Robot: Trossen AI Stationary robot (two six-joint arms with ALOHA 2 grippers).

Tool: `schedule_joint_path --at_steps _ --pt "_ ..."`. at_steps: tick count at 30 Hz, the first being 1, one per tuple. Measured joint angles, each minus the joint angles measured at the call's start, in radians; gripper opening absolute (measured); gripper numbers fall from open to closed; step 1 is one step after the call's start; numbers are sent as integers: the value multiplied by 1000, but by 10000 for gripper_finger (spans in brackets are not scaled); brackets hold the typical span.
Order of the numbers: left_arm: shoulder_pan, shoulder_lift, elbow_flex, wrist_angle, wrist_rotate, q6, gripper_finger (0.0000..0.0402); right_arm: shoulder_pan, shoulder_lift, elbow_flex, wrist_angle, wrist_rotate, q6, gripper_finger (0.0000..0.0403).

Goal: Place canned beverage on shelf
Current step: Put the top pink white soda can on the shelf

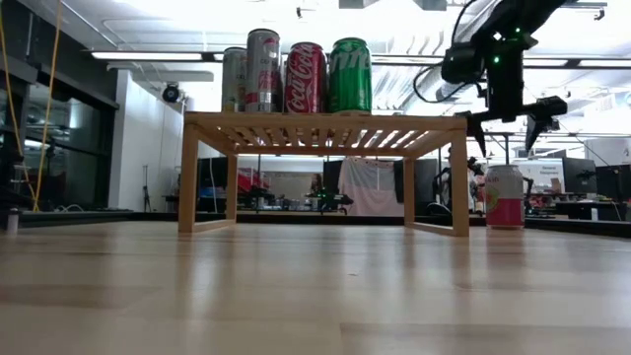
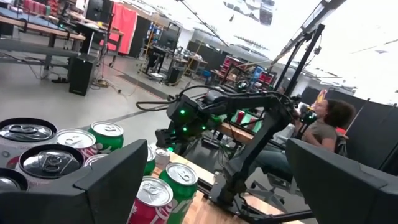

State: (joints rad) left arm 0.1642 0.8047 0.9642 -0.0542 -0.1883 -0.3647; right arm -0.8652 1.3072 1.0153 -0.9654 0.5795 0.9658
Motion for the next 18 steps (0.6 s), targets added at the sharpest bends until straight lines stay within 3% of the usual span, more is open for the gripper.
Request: schedule_joint_path --at_steps 5,13,18 --pt "0 0 0 -1 0 0 374 1 36 0 43 45 24 350" --pt "0 0 0 -2 1 10 374 -4 158 0 54 9 106 350" --pt "0 -1 0 -3 17 9 374 -4 197 0 53 -12 77 350"
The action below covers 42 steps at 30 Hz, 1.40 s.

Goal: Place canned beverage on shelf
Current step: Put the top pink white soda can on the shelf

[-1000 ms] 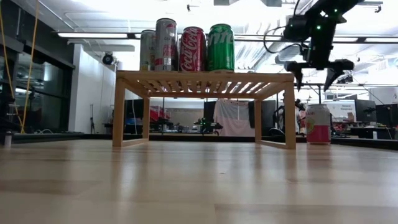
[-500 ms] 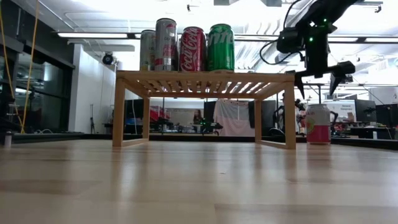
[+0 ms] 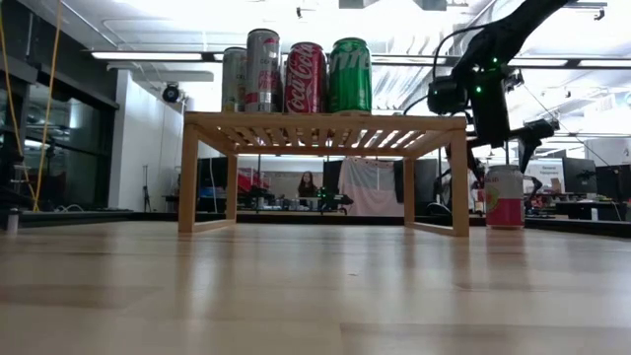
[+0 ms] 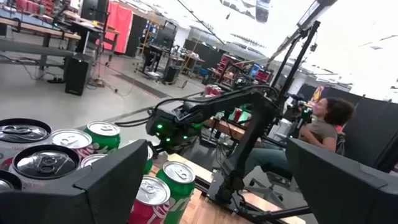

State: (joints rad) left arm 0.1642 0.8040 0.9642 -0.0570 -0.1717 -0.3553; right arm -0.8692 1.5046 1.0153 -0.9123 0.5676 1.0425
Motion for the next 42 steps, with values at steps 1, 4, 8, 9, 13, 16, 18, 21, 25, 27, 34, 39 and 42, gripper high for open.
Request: schedule_joint_path --at_steps 1,4,8,9,13,16,18,21,25,27,34,39,42 --pt "0 0 0 -1 5 0 374 0 6 0 -4 -4 -8 350" --pt "0 0 0 -7 6 0 374 0 15 0 -13 -17 -35 346" --pt "0 0 0 -10 6 0 374 0 16 0 -18 -22 -77 317" --pt "0 0 0 -10 6 0 374 0 15 1 -18 -25 -88 306" --pt "0 0 0 -10 6 0 374 0 14 1 -22 -29 -143 284" --pt "0 0 0 -10 6 0 374 2 7 1 -22 -43 -199 284" --pt "0 0 0 -10 6 0 374 7 -6 1 -30 -54 -228 284" --pt "0 0 0 -10 6 0 374 18 -51 -2 -36 -67 -268 284" --pt "0 0 0 -10 6 0 374 36 -158 5 -38 -54 -327 284" --pt "0 0 0 -7 6 0 374 46 -221 31 -41 -44 -371 284" --pt "0 0 0 0 -22 -1 374 93 -350 268 -50 -232 -707 284" --pt "0 0 0 0 -25 17 374 205 -298 516 -155 -339 -845 284" --pt "0 0 0 0 -29 17 374 275 -224 654 -209 -318 -903 284"
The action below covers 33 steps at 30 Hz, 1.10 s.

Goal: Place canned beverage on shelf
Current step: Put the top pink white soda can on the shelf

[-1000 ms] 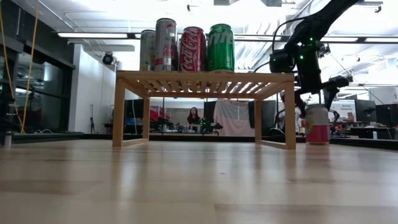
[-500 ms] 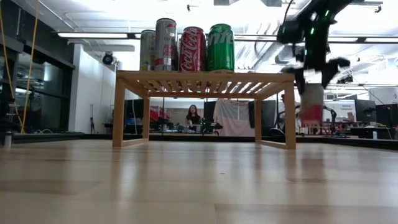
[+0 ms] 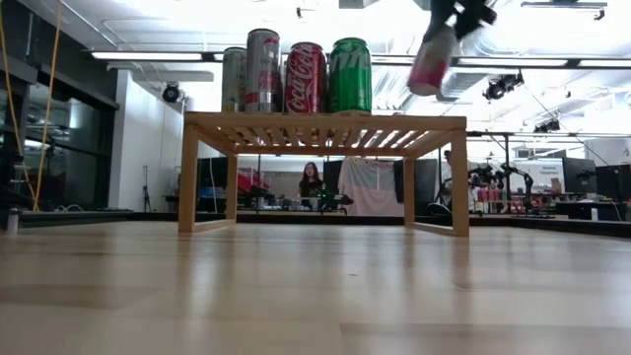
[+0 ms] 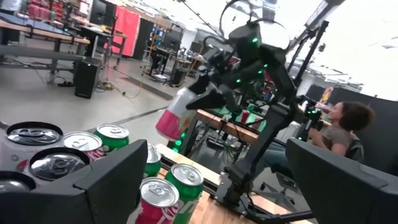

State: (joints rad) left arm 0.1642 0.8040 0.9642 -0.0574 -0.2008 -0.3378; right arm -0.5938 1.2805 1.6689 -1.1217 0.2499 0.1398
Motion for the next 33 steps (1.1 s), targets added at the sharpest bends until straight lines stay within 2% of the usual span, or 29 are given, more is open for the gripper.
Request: schedule_joint_path --at_steps 8,14,20,33 --pt "0 1 0 0 -25 -1 374 79 283 247 -98 15 -95 284" --pt "0 1 0 -1 -30 -20 374 83 426 318 -102 -6 -177 284" --pt "0 1 0 -1 -32 -20 374 81 478 326 -118 -79 -211 284" --pt "0 1 0 -1 -49 -27 374 84 495 326 -121 -76 -227 284"
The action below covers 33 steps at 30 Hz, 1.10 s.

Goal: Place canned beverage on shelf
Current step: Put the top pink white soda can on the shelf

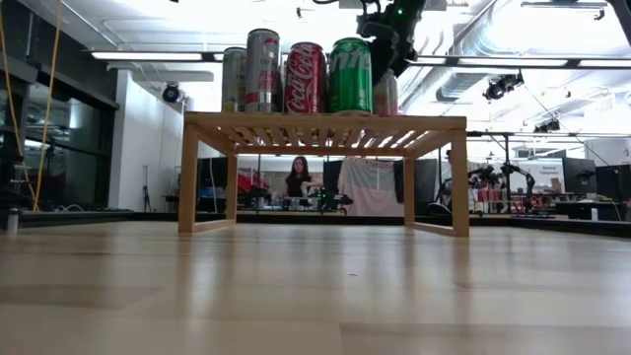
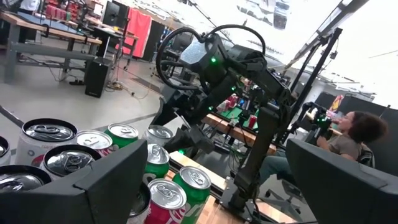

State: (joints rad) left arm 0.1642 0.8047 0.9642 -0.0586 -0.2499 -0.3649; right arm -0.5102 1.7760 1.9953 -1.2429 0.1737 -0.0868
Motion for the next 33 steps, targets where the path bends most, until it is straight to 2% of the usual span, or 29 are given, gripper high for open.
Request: schedule_joint_path --at_steps 9,18,33 --pt "0 0 0 -1 1 0 374 1 0 0 -10 -25 7 284" --pt "0 0 0 -9 56 8 374 0 0 0 -18 -27 -9 284" --pt "0 0 0 -35 57 19 374 6 9 0 -12 -48 0 284"
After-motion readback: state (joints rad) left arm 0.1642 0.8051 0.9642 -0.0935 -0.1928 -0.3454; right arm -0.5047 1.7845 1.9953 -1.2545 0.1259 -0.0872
